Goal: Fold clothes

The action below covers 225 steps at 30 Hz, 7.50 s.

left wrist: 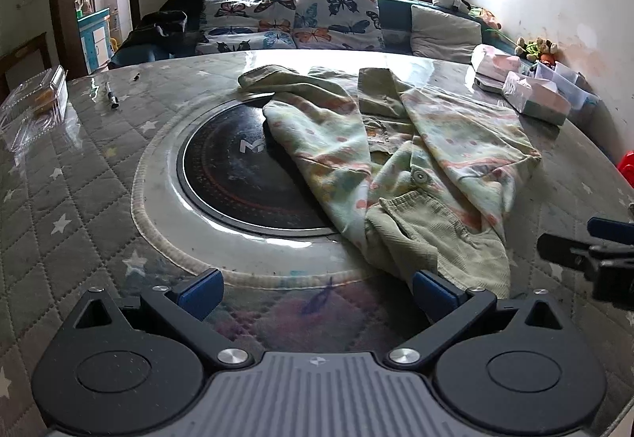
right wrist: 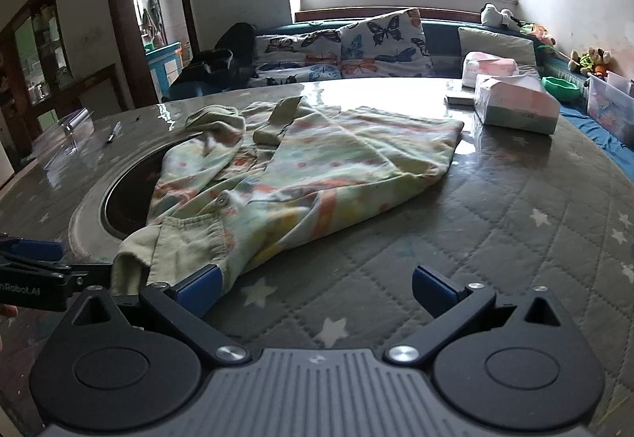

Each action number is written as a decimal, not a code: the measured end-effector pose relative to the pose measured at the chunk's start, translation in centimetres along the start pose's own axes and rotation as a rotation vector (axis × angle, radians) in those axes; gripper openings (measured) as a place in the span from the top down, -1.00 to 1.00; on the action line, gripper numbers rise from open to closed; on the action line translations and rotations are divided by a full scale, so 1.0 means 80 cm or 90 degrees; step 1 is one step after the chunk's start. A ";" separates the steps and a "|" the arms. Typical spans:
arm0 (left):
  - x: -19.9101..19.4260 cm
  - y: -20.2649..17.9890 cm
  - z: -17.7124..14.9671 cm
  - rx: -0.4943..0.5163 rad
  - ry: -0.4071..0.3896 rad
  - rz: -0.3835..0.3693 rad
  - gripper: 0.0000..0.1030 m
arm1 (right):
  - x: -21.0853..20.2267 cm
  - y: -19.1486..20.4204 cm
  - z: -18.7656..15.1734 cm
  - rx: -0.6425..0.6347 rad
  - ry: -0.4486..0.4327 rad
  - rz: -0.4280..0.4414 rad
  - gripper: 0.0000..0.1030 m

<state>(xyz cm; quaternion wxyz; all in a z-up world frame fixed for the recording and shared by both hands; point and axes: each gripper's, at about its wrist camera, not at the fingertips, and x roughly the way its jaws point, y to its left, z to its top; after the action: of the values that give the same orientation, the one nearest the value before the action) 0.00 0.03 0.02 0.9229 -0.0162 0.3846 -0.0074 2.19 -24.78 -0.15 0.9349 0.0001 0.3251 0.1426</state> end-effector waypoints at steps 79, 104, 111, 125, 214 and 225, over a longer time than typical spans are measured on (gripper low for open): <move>0.046 -0.008 0.045 0.025 0.049 -0.027 -1.00 | 0.109 -0.005 0.114 -0.057 0.048 0.043 -0.24; 0.064 -0.005 0.048 0.019 0.066 -0.048 -1.00 | 0.302 0.014 0.218 -0.095 0.100 0.046 0.78; 0.064 -0.004 0.049 0.019 0.065 -0.048 -1.00 | 0.242 -0.008 0.221 -0.080 0.046 0.026 0.94; 0.054 -0.020 0.073 0.039 0.029 -0.049 -1.00 | 0.012 -0.124 0.180 -0.035 -0.080 -0.101 0.94; 0.225 0.000 0.216 0.024 0.002 0.043 0.54 | 0.078 -0.013 0.057 -0.089 0.074 0.092 0.13; 0.161 0.043 0.212 -0.029 -0.067 0.051 0.80 | 0.068 0.008 0.065 -0.110 0.057 0.109 0.12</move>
<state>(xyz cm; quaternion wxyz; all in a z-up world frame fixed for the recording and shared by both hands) 21.11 3.55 2.67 0.9409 -0.0220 0.3358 0.0391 9.23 -22.24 0.69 0.9005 -0.0588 0.3516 0.2491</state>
